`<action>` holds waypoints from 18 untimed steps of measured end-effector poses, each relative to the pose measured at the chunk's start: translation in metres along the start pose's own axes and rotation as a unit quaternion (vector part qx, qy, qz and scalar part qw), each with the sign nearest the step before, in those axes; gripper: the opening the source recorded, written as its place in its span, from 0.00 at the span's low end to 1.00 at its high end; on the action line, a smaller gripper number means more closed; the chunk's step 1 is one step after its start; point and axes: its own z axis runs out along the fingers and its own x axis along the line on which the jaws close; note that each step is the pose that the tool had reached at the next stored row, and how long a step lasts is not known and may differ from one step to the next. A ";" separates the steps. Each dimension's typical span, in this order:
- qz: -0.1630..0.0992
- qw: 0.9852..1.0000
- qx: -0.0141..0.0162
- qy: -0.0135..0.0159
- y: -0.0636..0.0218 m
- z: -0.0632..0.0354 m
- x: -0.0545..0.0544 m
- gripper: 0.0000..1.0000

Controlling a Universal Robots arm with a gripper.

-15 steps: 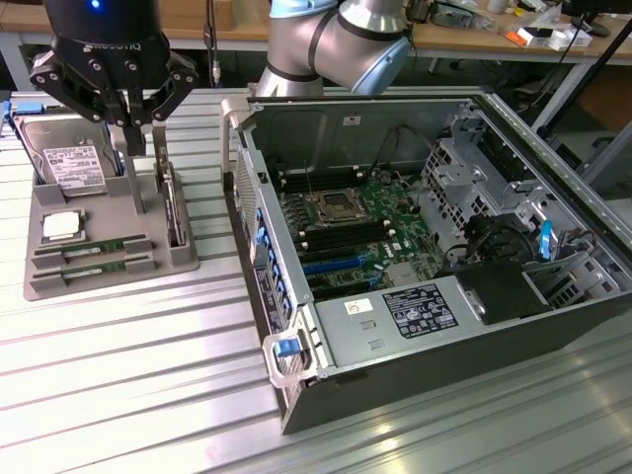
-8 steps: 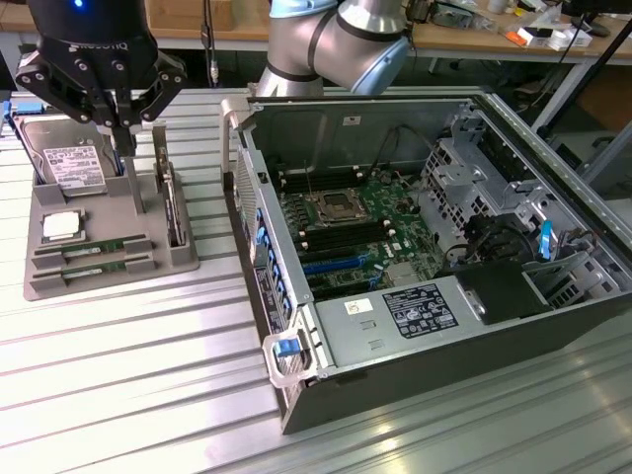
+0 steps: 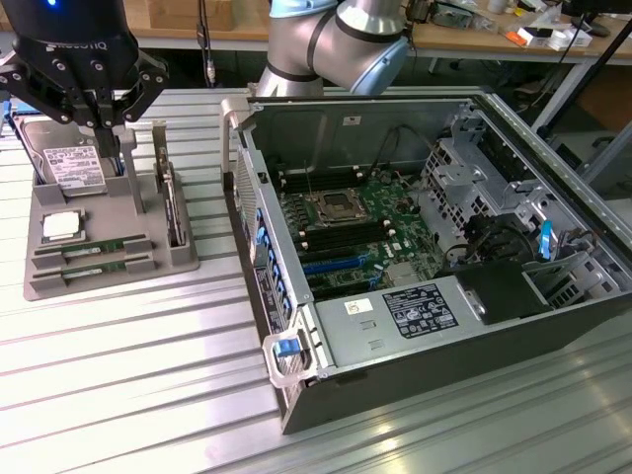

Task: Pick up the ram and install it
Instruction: 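Reach for the ram, then pick up the ram and move it above insertion slot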

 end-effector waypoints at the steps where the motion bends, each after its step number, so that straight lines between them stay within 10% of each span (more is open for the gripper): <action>1: 0.000 1.000 0.000 0.000 0.0000 0.0000 0.000 0.11; 18: -0.018 1.000 0.000 0.001 0.0000 0.0000 0.000 0.11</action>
